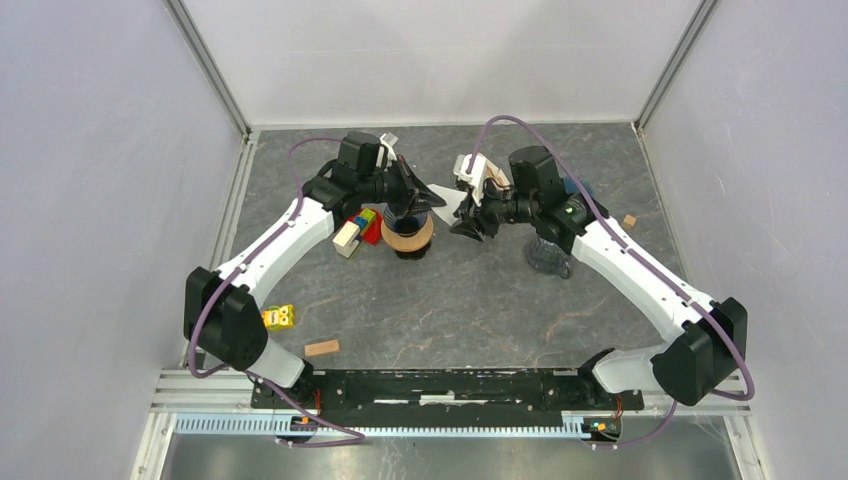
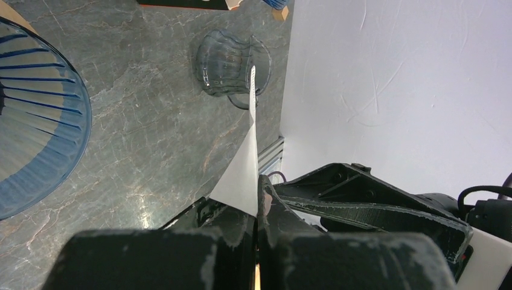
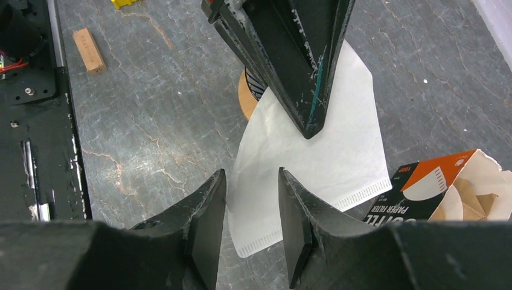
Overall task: Place the coffee filter in the dripper
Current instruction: Place the coffee filter in the coffee dripper.
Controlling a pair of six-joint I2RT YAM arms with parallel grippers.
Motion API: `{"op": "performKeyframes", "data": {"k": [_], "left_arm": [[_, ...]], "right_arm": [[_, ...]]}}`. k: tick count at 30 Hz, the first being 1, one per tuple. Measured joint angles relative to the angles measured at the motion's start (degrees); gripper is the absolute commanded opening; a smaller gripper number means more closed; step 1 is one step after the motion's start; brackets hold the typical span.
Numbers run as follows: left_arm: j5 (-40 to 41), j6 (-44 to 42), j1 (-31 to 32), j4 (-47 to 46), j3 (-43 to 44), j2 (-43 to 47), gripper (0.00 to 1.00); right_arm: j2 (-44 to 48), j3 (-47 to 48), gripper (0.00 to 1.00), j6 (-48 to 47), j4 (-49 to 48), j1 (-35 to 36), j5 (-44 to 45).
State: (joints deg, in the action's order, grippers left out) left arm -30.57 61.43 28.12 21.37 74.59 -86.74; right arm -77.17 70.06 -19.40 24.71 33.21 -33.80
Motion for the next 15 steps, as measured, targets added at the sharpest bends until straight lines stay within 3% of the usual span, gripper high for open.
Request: {"op": "performKeyframes", "data": {"k": [15], "left_arm": [[-0.02, -0.07, 0.26, -0.57, -0.59, 0.11, 0.02]], "right_arm": [[-1.68, 0.33, 0.4, 3.15, -0.59, -3.04, -5.81]]}}
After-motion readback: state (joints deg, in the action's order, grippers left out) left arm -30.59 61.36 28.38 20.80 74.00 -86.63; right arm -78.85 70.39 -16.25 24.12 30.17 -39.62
